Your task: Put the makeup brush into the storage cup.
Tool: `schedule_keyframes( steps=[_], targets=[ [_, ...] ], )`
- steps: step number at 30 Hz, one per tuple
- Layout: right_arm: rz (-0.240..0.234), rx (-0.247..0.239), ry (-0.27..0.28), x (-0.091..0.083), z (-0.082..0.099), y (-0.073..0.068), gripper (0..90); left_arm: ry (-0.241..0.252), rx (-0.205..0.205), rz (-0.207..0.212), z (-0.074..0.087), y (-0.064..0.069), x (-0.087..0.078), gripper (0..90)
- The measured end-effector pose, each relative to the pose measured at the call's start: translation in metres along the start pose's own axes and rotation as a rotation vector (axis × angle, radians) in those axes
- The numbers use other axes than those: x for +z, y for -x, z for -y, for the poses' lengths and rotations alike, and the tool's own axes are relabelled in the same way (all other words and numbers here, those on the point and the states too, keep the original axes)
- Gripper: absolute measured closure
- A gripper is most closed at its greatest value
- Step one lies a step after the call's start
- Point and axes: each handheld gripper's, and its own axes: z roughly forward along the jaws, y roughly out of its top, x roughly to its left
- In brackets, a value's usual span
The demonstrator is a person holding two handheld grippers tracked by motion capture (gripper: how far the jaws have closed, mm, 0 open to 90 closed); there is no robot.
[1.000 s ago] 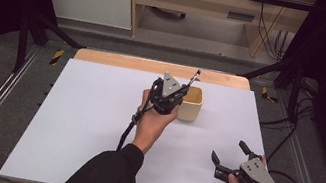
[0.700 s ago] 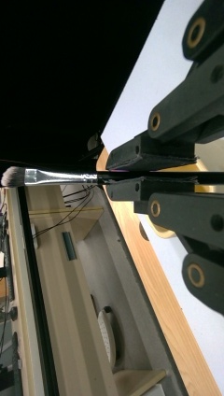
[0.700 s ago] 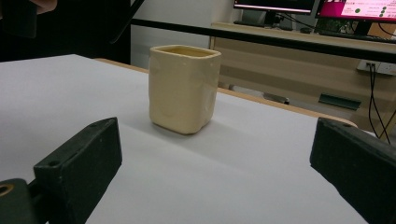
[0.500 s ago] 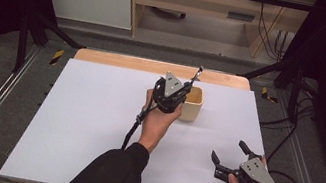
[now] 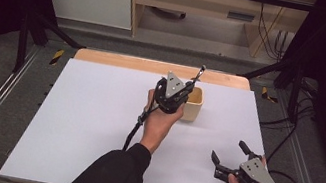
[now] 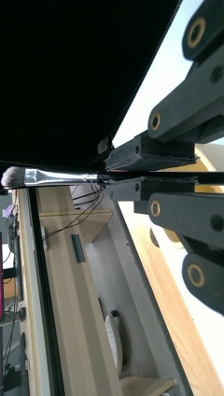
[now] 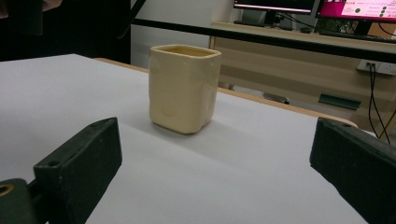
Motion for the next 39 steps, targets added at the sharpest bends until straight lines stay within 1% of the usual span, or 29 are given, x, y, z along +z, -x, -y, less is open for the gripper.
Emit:
schedule_keyframes(
  steps=[9,15,21,23,26,28,33,39],
  targets=[
    [-0.001,-0.001,0.003,0.000,0.000,0.000,2.6,0.017,-0.006,-0.001,-0.005,-0.001,0.001,84.0],
    [-0.007,-0.014,0.012,0.000,0.000,-0.001,2.7,0.025,-0.007,0.000,-0.006,0.001,0.002,83.9],
    [-0.006,-0.010,0.036,-0.001,0.000,0.000,2.7,0.027,-0.005,0.000,-0.009,0.000,0.002,84.0],
    [-0.012,-0.012,0.044,-0.001,-0.001,0.000,3.0,0.031,-0.008,0.001,-0.010,0.001,0.003,84.0],
    [-0.018,-0.017,0.056,-0.002,-0.001,-0.001,3.0,0.033,-0.001,0.001,-0.012,0.001,0.003,84.0],
    [-0.020,-0.018,0.059,-0.002,-0.001,-0.001,3.0,0.036,-0.006,0.003,-0.013,0.001,0.004,84.0],
    [-0.028,-0.019,0.068,-0.002,-0.001,-0.001,2.9,0.036,0.000,0.004,-0.014,0.001,0.005,84.0],
    [-0.041,-0.023,0.073,-0.002,-0.001,-0.002,3.0,0.043,-0.004,0.003,-0.016,0.001,0.006,84.0]
  ],
)
